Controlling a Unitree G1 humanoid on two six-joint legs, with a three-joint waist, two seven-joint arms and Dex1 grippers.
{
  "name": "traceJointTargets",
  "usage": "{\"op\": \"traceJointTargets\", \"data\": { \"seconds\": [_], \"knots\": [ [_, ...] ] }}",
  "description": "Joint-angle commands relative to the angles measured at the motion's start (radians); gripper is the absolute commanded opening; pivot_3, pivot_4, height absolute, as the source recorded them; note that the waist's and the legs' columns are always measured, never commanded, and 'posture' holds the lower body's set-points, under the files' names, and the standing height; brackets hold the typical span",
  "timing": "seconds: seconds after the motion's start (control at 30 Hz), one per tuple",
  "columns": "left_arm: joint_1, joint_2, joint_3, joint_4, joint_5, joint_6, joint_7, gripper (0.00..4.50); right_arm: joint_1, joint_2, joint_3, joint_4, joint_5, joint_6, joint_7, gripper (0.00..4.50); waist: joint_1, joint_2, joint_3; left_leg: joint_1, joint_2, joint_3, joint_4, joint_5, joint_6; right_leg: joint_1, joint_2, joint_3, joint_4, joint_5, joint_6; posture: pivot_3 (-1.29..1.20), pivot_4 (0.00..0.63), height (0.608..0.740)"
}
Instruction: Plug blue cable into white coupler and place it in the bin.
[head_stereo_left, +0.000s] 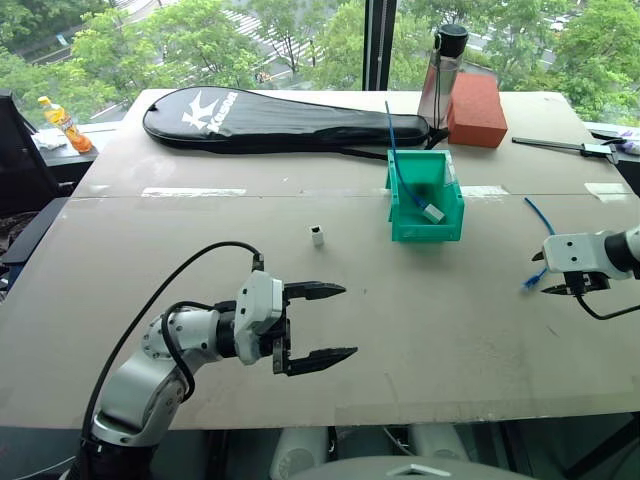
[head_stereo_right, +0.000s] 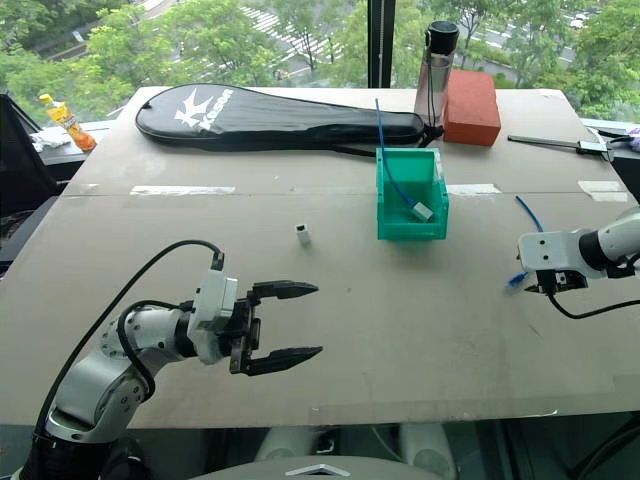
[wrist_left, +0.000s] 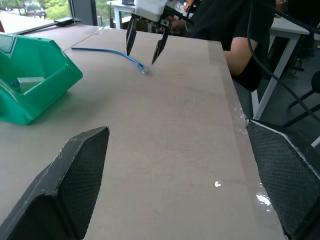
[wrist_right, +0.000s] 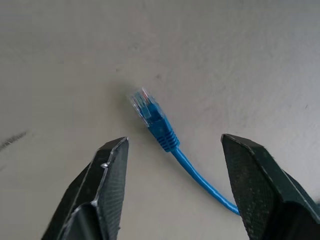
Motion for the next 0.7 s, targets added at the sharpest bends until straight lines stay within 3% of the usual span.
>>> {"op": "traceJointTargets", "data": {
  "seconds": [0.03,0.37,0.5,0.63,0.7],
  "knots": [
    [0.013,-0.003,-0.003,-0.037,0.001,-0.02,0.01,4.5,-0.057,0.008,0.017,0.074,-0.032,-0.084,0.026,3.11,-0.001,0.0,0.0,0.0,0.0,0.0,0.0,0.0,0.0,0.0,0.0,0.0,0.0,0.0,0.0,0.0,0.15,0.74],
    [0.035,-0.003,-0.001,-0.04,0.01,-0.035,0.027,4.5,-0.112,0.072,0.046,0.178,-0.073,-0.152,0.025,3.11,-0.012,0.0,0.0,0.002,0.0,0.0,0.0,0.0,0.0,0.001,-0.001,0.001,0.001,0.0,0.0,0.0,0.15,0.74],
    [0.04,-0.006,-0.007,-0.046,0.015,-0.038,0.031,4.5,-0.126,0.092,0.053,0.207,-0.091,-0.155,0.022,1.87,-0.018,0.0,0.0,0.004,0.001,0.001,0.0,0.0,0.0,0.002,-0.001,0.002,0.002,0.0,0.0,0.0,0.15,0.74],
    [0.039,-0.008,-0.012,-0.044,0.017,-0.039,0.032,4.5,-0.148,0.109,0.058,0.228,-0.1,-0.153,0.03,0.15,-0.026,-0.002,0.0,0.009,0.002,0.005,0.001,0.0,0.0,0.007,-0.003,0.004,0.002,0.001,-0.001,0.0,0.15,0.74],
    [0.038,-0.009,-0.013,-0.044,0.017,-0.039,0.033,4.5,-0.164,0.118,0.061,0.241,-0.108,-0.154,0.021,0.05,-0.032,-0.002,0.0,0.009,0.003,0.006,0.002,0.0,0.0,0.007,-0.003,0.004,0.002,0.003,-0.003,0.0,0.15,0.74]
  ]
}}
